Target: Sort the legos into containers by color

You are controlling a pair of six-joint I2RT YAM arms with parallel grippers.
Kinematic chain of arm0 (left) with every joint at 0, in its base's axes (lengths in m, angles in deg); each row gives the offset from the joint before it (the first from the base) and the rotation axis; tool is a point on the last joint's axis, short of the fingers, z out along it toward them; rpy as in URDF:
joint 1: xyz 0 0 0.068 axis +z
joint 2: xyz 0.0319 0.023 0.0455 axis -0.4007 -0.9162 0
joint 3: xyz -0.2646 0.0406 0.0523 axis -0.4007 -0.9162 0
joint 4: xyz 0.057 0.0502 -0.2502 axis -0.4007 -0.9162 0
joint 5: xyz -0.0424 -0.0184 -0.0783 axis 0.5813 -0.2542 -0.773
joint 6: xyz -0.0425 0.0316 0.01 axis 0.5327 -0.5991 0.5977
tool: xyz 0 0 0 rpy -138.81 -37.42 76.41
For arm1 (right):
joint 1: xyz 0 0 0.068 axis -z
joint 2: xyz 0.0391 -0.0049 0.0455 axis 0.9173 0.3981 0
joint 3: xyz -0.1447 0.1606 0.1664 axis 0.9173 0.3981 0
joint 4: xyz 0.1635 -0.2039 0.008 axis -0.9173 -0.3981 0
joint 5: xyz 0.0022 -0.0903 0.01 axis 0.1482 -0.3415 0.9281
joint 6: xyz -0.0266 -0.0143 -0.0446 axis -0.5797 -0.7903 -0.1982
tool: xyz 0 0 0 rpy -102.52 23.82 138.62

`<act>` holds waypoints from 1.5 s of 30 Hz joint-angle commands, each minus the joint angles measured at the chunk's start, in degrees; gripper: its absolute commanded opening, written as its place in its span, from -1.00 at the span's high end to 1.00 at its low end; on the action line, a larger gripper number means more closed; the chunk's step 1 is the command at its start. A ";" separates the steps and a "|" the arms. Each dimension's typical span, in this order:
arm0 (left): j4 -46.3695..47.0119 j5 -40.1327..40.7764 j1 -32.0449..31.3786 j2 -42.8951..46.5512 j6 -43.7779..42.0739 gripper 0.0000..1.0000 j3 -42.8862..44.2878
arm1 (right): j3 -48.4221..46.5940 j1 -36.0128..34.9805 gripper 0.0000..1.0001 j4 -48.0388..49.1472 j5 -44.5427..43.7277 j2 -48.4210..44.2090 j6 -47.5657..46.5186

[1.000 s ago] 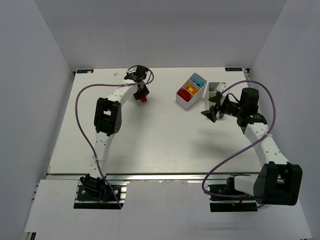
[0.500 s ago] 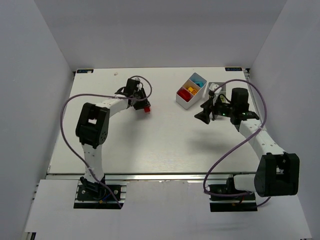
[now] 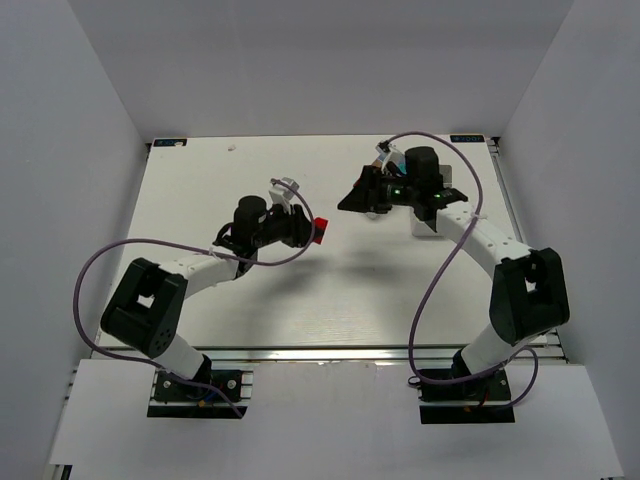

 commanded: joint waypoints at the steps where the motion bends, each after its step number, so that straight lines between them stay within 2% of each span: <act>1: 7.28 1.44 -2.73 4.30 -6.65 0.64 -2.69 | -4.36 -2.94 -0.39 -1.07 -5.83 2.04 15.77; 9: 6.58 5.05 -5.11 5.01 -8.42 0.65 -1.46 | -4.46 -6.56 -0.41 -3.80 -11.01 2.75 17.45; 25: 7.54 5.84 -6.08 5.62 -7.72 0.66 -0.23 | -4.28 -9.02 -0.28 -2.57 -10.58 6.00 18.41; 28: 7.89 5.75 -6.26 5.97 -7.28 0.66 -0.41 | -4.72 -9.11 -0.16 -2.22 -10.23 6.88 18.33; 31: 8.42 5.66 -6.43 6.15 -6.75 0.64 -0.67 | -4.72 -9.11 0.13 -0.99 -9.35 7.59 18.59; 32: 8.51 5.66 -6.52 6.24 -6.40 0.59 -0.76 | -4.81 -9.11 0.31 -0.12 -8.57 7.67 18.59; 34: 8.95 6.19 -6.61 6.41 -6.05 0.43 -1.02 | -4.46 -9.11 0.52 0.76 -7.60 7.76 18.59; 35: 8.95 6.71 -6.69 6.50 -5.96 0.29 -1.11 | -4.28 -9.11 0.64 1.29 -6.98 7.76 18.42; 36: 9.04 7.33 -6.70 6.76 -5.78 0.11 -1.29 | -4.28 -9.11 0.87 1.38 -6.02 7.59 17.89; 37: 9.30 8.38 -6.70 7.20 -5.70 0.01 -1.72 | -4.37 -9.02 0.98 3.47 -5.66 7.41 17.10; 38: 9.56 9.17 -6.70 7.55 -5.61 -0.13 -2.07 | -4.54 -8.93 1.00 3.93 -5.31 7.32 16.57; 39: 9.91 9.96 -6.70 7.99 -5.35 -0.41 -2.51 | -4.80 -8.58 1.00 4.19 -5.48 6.80 15.79; 40: 10.35 10.84 -6.70 9.21 -5.34 -0.55 -2.95 | -5.33 -8.23 1.00 4.02 -6.09 6.45 14.73; 45: 8.69 21.12 -6.70 14.14 -4.21 -0.92 -6.82 | -7.88 -4.02 1.00 0.00 -16.96 3.47 4.19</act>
